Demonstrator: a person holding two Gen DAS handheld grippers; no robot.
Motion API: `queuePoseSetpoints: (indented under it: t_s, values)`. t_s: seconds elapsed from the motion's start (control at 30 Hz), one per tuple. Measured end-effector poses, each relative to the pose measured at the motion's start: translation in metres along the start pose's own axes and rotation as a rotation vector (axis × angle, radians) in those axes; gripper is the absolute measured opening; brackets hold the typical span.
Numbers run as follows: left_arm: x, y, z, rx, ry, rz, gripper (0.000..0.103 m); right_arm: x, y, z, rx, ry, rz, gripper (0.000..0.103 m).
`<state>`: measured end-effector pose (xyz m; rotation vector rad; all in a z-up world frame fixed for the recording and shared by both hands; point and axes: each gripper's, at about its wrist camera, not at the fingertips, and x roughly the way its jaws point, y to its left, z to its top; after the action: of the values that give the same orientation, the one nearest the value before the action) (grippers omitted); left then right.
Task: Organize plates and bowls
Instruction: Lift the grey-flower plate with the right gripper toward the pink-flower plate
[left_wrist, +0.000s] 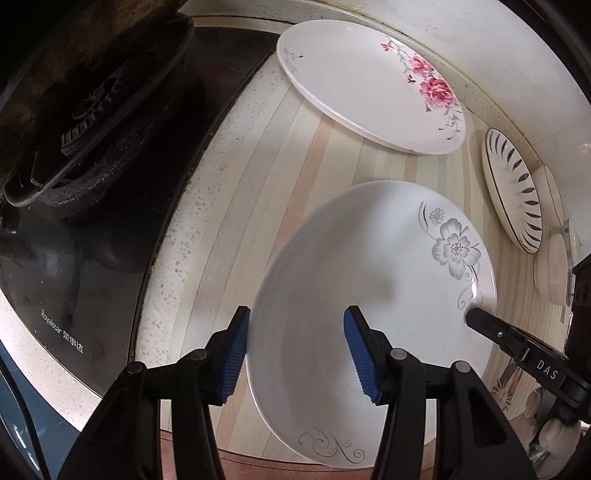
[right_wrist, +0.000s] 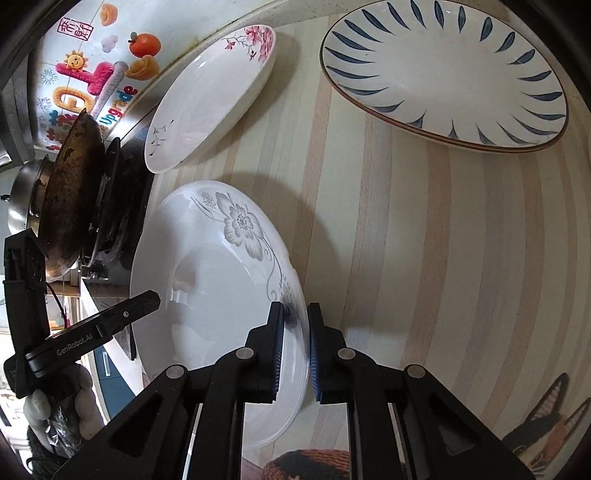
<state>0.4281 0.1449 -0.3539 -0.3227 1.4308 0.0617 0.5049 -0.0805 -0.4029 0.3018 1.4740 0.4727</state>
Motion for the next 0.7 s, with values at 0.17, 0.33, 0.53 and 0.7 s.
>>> queuePoseSetpoints:
  t_s: [0.17, 0.33, 0.53, 0.7]
  values:
    - [-0.007, -0.029, -0.007, 0.037, -0.017, -0.008, 0.049, -0.015, -0.007, -0.008, -0.004, -0.024, 0.003, 0.014]
    - [-0.012, -0.053, -0.019, 0.090, -0.028, -0.014, 0.049, -0.043, -0.026, -0.020, 0.011, -0.053, 0.017, 0.014]
    - [-0.012, -0.086, -0.038, 0.160, -0.022, -0.049, 0.049, -0.084, -0.061, -0.040, 0.036, -0.090, 0.009, 0.014]
    - [0.001, -0.122, -0.042, 0.213, -0.005, -0.067, 0.049, -0.111, -0.099, -0.059, 0.084, -0.114, -0.005, 0.014]
